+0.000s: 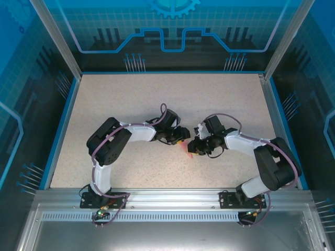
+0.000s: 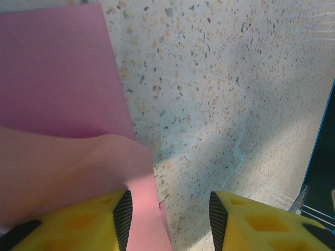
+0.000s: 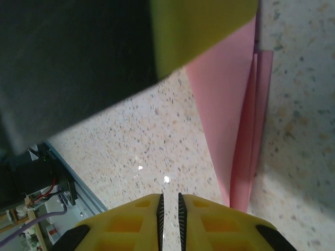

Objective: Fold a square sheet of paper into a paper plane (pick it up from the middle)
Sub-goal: Fold the wing for the fifth time at the center of the table.

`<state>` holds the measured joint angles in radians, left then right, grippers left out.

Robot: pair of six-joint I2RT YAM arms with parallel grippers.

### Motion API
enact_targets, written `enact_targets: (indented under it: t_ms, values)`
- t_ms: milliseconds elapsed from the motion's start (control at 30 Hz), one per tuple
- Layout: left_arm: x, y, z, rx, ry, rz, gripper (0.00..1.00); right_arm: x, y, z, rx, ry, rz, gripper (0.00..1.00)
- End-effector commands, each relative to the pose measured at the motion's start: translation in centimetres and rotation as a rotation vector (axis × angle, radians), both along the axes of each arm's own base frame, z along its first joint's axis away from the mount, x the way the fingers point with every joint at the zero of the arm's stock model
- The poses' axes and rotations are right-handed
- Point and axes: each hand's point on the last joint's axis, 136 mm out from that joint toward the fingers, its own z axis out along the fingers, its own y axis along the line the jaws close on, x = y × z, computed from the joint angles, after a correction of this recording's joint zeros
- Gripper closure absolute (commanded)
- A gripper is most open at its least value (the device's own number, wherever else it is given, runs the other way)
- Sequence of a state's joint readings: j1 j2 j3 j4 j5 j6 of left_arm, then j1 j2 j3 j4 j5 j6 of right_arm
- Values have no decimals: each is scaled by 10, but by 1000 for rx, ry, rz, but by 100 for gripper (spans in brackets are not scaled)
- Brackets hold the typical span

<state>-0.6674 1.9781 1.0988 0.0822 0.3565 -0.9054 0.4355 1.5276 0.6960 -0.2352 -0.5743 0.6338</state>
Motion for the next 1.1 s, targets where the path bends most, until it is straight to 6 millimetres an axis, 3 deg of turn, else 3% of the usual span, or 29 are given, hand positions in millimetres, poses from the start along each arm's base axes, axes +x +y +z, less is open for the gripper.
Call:
enact_targets:
  t_ms: [0,200,333,533,1067]
  values:
    - [-11,11,-27,72,66,-20,54,3,7,-9,12,28,-4,82]
    - [-12,12,-29,80,69,-21,54,-18,-17,-45,-132,113,9,83]
    - [-12,14,-30,87,71,-20,54,-35,-33,-58,-176,154,12,83]
    - [-13,17,-33,98,77,-12,54,-50,-39,-59,-171,180,28,84]
    - [-13,19,-35,106,83,-7,55,-64,-50,-48,-139,185,17,83]
